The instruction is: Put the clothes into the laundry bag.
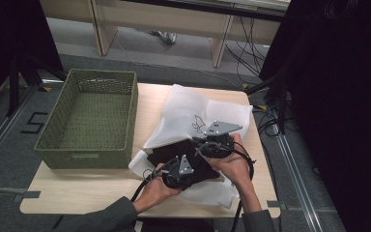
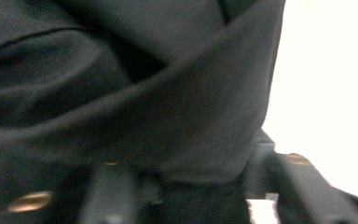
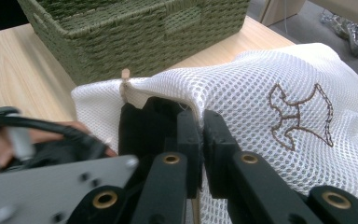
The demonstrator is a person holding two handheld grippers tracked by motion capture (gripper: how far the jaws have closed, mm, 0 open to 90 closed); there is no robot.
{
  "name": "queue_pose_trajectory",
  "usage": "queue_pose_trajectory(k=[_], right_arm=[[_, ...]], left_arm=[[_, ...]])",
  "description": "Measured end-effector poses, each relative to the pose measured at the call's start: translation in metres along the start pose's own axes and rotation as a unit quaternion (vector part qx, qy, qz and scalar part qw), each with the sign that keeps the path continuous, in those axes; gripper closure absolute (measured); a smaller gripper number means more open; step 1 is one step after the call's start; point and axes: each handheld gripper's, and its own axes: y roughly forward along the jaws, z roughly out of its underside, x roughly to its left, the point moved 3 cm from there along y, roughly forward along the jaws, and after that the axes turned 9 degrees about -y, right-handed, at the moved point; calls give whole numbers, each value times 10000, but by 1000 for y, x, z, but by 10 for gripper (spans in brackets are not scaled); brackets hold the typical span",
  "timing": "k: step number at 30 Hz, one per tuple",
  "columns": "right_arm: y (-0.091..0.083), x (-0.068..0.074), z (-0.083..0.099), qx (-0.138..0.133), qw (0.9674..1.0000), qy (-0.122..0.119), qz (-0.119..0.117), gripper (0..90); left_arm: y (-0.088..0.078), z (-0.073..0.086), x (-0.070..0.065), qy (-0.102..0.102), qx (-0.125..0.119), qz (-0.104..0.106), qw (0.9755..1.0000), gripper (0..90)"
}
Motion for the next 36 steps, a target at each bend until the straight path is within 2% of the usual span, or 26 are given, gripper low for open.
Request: queue_pose_trajectory(k=[1, 3, 4, 5, 7, 9, 10, 11, 13, 15, 17, 19, 20, 22, 25, 26, 27, 28, 30, 31, 32, 34, 35, 36], right_arm=[[-1, 0, 0, -1, 10000, 5, 9, 874], [-1, -2, -1, -47, 9999, -80, 110, 874], [-1, 0, -2, -21, 10000, 37, 57, 874], [-1, -1, -2, -30, 10000, -1, 43, 874], [-2, -2, -2, -30, 10000, -3, 86, 874], [-2, -2, -2, 16, 10000, 58, 57, 874], [-1, -2, -2, 0, 10000, 66, 34, 874], [-1, -1, -1, 6, 10000, 91, 36, 874], [0, -1, 0, -14, 10000, 2, 68, 874], [0, -2, 0, 9, 9999, 99, 50, 874], [-2, -3, 1, 12, 9999, 53, 122, 874], [-3, -3, 2, -18, 9999, 80, 68, 874], [-4, -4, 2, -42, 9999, 48, 96, 874], [-4, -2, 2, -2, 9999, 118, 39, 874], [-3, 0, 3, -6, 9999, 101, 7, 874], [-2, 0, 3, 3, 10000, 66, 22, 874], [-3, 0, 2, 13, 10000, 36, 56, 874], [-3, 0, 2, 29, 10000, 57, 49, 874], [-3, 1, 2, 41, 10000, 87, 6, 874], [-3, 1, 2, 43, 10000, 88, 11, 874], [-3, 1, 2, 18, 10000, 52, 70, 874], [-3, 1, 2, 19, 10000, 69, 16, 874], [-3, 1, 2, 10, 10000, 73, 2, 874], [-3, 1, 2, 1, 10000, 78, 14, 874]], left_arm=[[1, -2, 3, 17, 41, -53, 10000, 722], [3, -9, 9, -6, -50, -69, 10000, 768], [4, -12, 13, -11, -89, -168, 9998, 772], [4, -13, 16, -148, -175, -314, 9992, 775], [10, -14, 23, -288, -281, -431, 9983, 776], [15, -13, 31, 37, -350, -631, 9974, 770], [15, -11, 30, 49, -310, -612, 9976, 762], [14, -8, 24, -251, -304, -436, 9983, 744], [5, -8, 21, -168, -255, -326, 9990, 654], [-3, -6, 19, -140, -144, -163, 9997, 545], [-16, 0, 17, -81, -31, -147, 9999, 443], [-26, 8, 17, -93, -10, -123, 9999, 359], [-32, 12, 19, -67, 26, -149, 9999, 335], [-41, 20, 21, -198, 54, -150, 9997, 295], [-51, 31, 28, -263, 123, -209, 9994, 284], [-53, 35, 31, -287, 155, -217, 9992, 286], [-53, 37, 32, -416, 162, -199, 9988, 285], [-53, 38, 33, -429, 148, -187, 9988, 305], [-53, 38, 35, -315, 145, -184, 9992, 360], [-52, 38, 34, -380, 147, -111, 9991, 391], [-50, 37, 34, -280, 139, -43, 9995, 451], [-44, 37, 32, -307, 136, 38, 9994, 555], [-41, 36, 33, -208, 157, 44, 9997, 623], [-38, 35, 33, -198, 122, 1, 9997, 676]])
